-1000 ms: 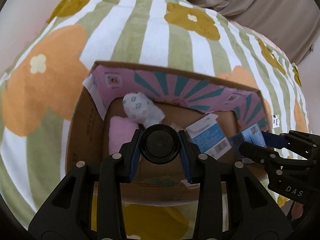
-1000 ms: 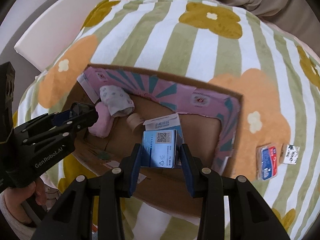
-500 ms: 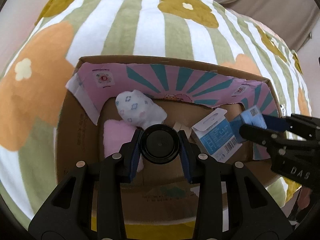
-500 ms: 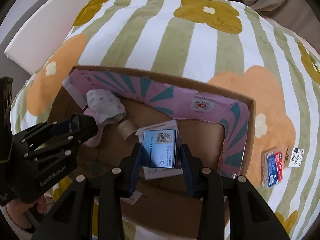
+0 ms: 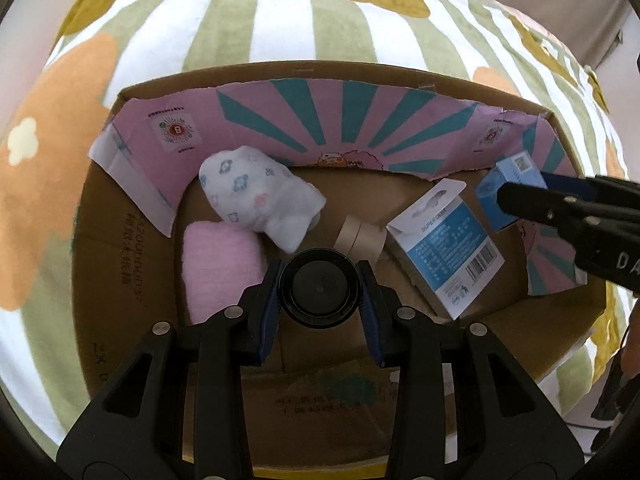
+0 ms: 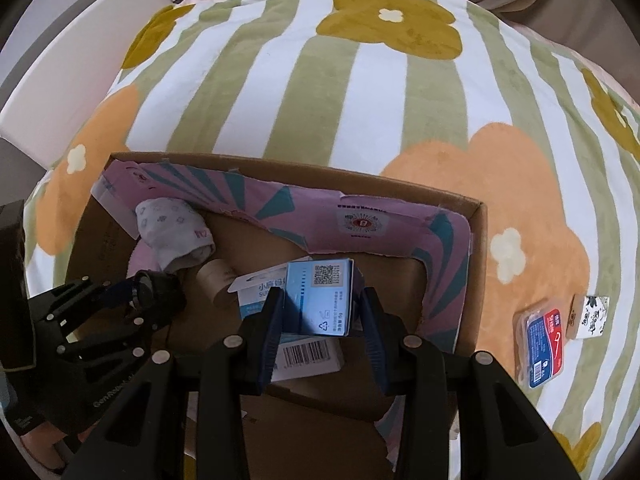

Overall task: Organize objects
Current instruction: 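Open the left tool dropping the black lid while the right tool releases the blue cube into the box, then move both tools back toward the floss box and tissue pack on the blanket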

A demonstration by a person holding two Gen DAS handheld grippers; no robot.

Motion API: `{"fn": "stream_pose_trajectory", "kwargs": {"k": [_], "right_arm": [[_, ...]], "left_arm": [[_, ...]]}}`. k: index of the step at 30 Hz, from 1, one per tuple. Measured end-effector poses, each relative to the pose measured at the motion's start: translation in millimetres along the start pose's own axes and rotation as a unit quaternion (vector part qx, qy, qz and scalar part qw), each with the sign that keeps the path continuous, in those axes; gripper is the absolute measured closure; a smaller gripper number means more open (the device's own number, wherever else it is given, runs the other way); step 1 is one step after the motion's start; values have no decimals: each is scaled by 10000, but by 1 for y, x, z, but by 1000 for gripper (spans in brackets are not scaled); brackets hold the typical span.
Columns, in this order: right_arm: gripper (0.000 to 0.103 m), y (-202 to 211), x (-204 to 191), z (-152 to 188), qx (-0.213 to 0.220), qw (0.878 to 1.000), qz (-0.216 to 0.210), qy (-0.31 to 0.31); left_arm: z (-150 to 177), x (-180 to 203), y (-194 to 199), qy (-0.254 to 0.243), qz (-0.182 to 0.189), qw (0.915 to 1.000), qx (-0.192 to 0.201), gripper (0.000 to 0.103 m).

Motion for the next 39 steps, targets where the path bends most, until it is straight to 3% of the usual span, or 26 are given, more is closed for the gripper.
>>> {"fn": "stream_pose_trajectory", "kwargs": {"k": [3,4,6,7,8,9,10,19,33,39], "right_arm": [[67,4,-3,-5,45,9999,20,98],[63,5,-5,-7,37,9999,9,102],[43,7,-5,-12,61,10000,11,50],[18,9,-4,-14,111,9999,20,31],[9,13,-4,-18,215,9998,-21,-9],[6,15,-3,-19,266,9996,-62,-57],[6,17,-3,-20,297,9994,-95,-120],[6,23,-3,-15,286,9994,168,-37],[6,34,-6,-13,389,9992,115,59],[6,48,0,-15,563,9981,170,155]], "left_arm": [[-7,1,8,-179,-95,9997,131,70],[-9,1,10,-242,-157,9995,151,70],[-12,2,14,-390,-286,9987,142,68],[-14,2,16,-459,-342,9983,145,60],[-15,2,18,-517,-347,9979,154,30],[-16,1,19,-543,-338,9978,161,7],[-17,0,23,-524,-328,9978,251,1],[-11,-9,23,-356,-273,9988,204,0],[-4,-9,44,-76,-172,9990,410,0],[-5,-3,49,-51,-389,9982,460,0]]}}
Point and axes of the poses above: each gripper's, at about its wrist camera, not at the fingertips, and y roughly against the way its jaws point, x to its right, z to its underside, the point moved 10 cm from there along -y, roughly the way its jaws point, and after that the axes turned 3 degrees about x, right-handed, at the moved point
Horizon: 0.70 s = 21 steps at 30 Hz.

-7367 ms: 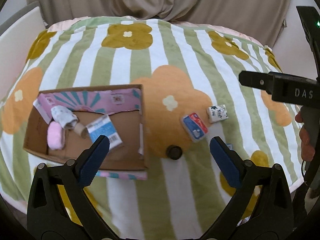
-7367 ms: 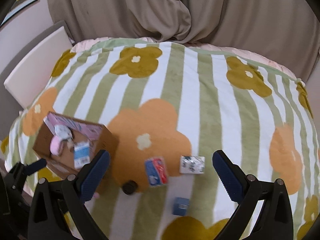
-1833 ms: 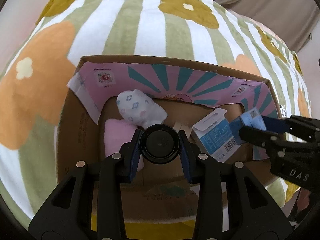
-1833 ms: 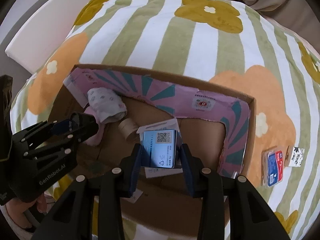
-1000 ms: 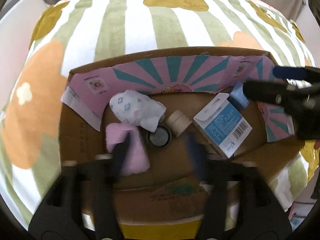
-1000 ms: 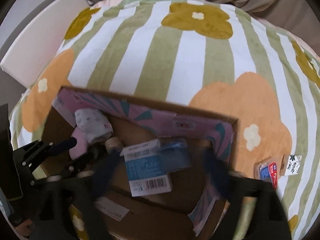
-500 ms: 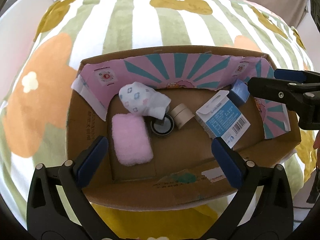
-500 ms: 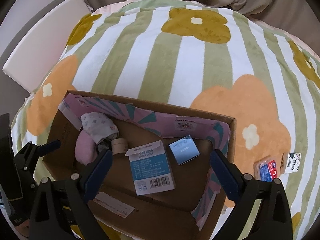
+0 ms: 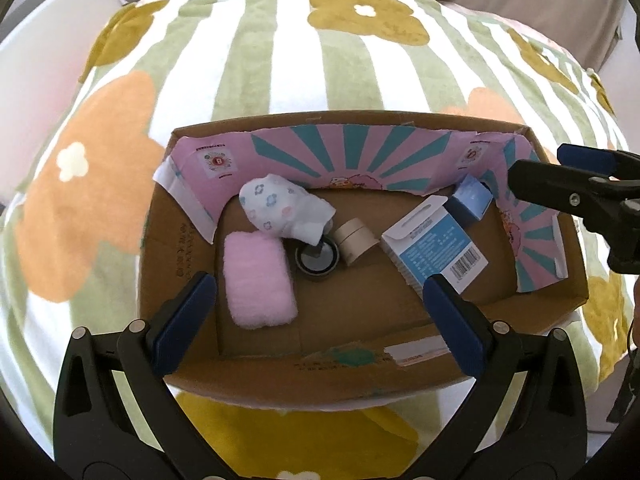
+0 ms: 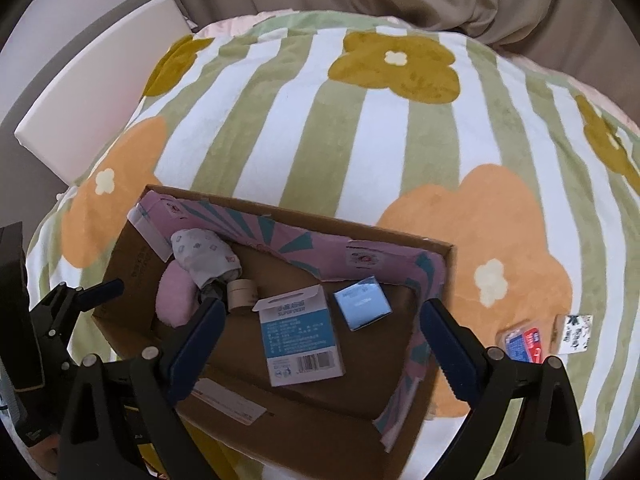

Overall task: Organize objects
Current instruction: 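Move both tools back toward the floss box and tissue pack on the blanket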

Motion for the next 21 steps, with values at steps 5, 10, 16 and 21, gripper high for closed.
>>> {"fn": "stream_pose_trajectory", "kwargs": {"k": [5,10,16,21], "right_arm": [[6,22,8,-7,196,9997,33,169],[6,46,22,-16,343,9993,-105,96],[6,79,54,-24,555,9984,62,28],[6,101,92,-22,586,9981,185,-44]], "left_arm": [[-2,14,15,228,111,9996,84,0],[-8,28,32,363,49,9991,200,0],[-15,51,56,509,-71,9980,359,0],[-18,79,66,639,-63,9972,373,0]]}}
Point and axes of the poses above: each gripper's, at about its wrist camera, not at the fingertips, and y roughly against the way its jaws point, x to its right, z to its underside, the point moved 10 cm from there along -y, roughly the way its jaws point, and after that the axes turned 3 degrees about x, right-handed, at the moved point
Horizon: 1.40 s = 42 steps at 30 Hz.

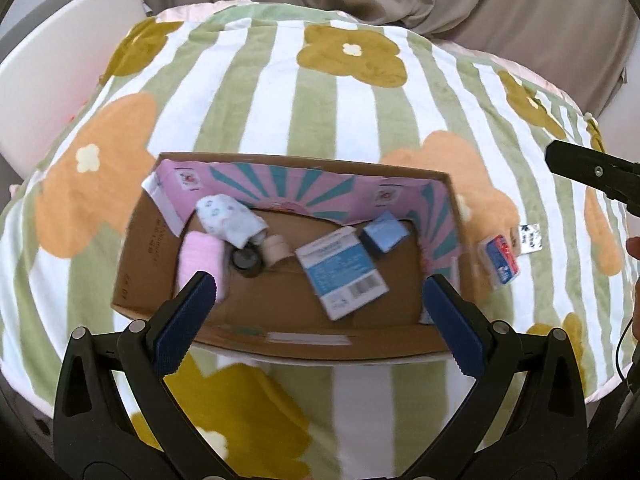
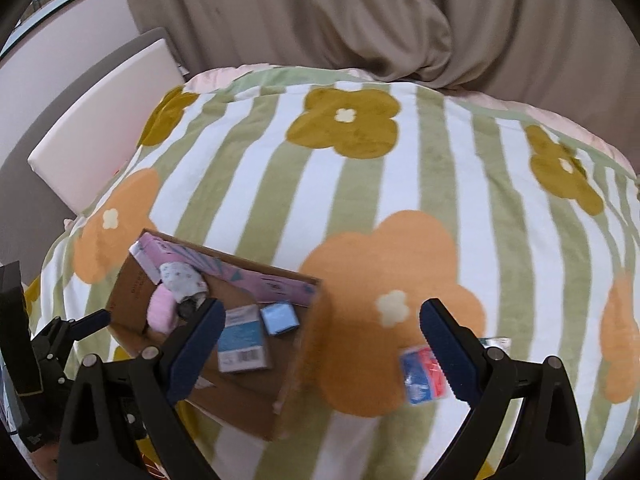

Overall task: Organize objects
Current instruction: 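Move both tools back toward the floss box and tissue pack on the blanket, then grasp the blue-and-red floss box with the left tool while the right tool grasps the tissue pack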

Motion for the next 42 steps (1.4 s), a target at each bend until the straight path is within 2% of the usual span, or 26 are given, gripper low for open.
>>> {"fn": "stream_pose_trajectory", "kwargs": {"k": [12,17,21,32,42], "right_arm": [[6,26,102,22,-100,9988,447,165],[6,24,137,36,-214,9988,418,116],[6,12,159,48,-335,9987,371,72],[6,-39,195,86,-698,9970,227,-254],[6,-84,208,103,-873,9953,192,-361]], "left_arm": [[3,101,7,32,-39,9999,147,0],[7,141,4,18,-80,9998,208,0],[14,174,-3,35,21,9997,226,0],[44,240,-84,-36,71,10000,-39,0],[56,248,-149,-99,-210,9995,-210,3]]}}
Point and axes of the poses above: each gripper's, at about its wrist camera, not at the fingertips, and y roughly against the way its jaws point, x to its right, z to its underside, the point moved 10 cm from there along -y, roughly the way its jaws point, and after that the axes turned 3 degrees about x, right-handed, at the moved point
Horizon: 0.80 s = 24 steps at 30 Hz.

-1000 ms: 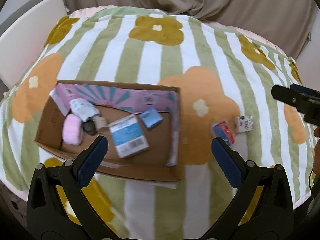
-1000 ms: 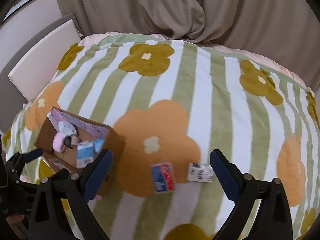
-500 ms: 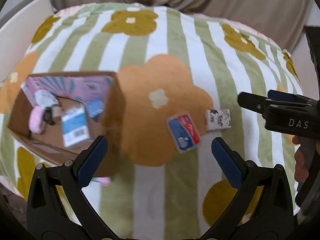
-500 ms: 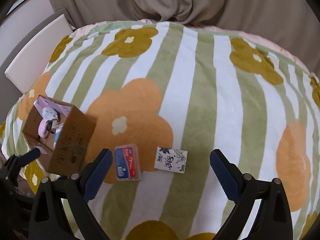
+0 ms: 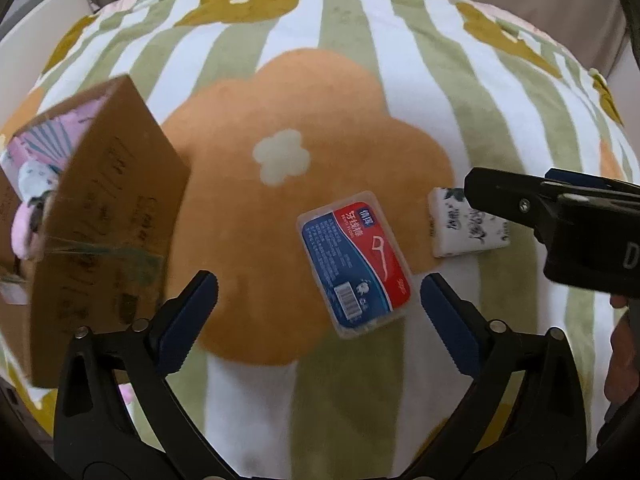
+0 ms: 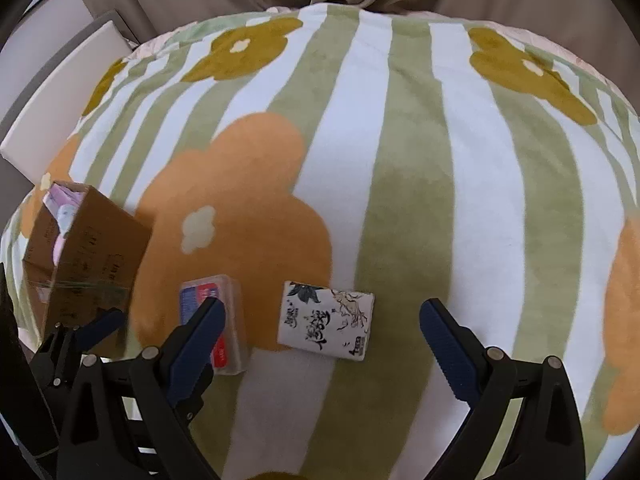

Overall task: Organize objects
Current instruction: 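Grasp the blue-and-red floss box with the left tool while the right tool grasps the tissue pack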

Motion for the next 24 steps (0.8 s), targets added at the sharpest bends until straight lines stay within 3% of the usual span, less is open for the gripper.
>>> {"fn": "stream_pose_trajectory", "kwargs": {"k": [10,15,20,24], "right_arm": [[19,-34,7,14,-405,9989,105,-209],[30,-42,7,18,-532,9983,95,-216],[42,-45,9,21,-603,9978,175,-209],[43,-45,11,22,-624,9976,201,-239]], "left_arm": [[-2,12,-30,-22,-33,10000,-27,5],[-1,14,-37,55,70,9999,-100,14],[-2,17,-39,43,216,9997,-95,37],[-3,15,-40,106,271,9995,-95,41]]}}
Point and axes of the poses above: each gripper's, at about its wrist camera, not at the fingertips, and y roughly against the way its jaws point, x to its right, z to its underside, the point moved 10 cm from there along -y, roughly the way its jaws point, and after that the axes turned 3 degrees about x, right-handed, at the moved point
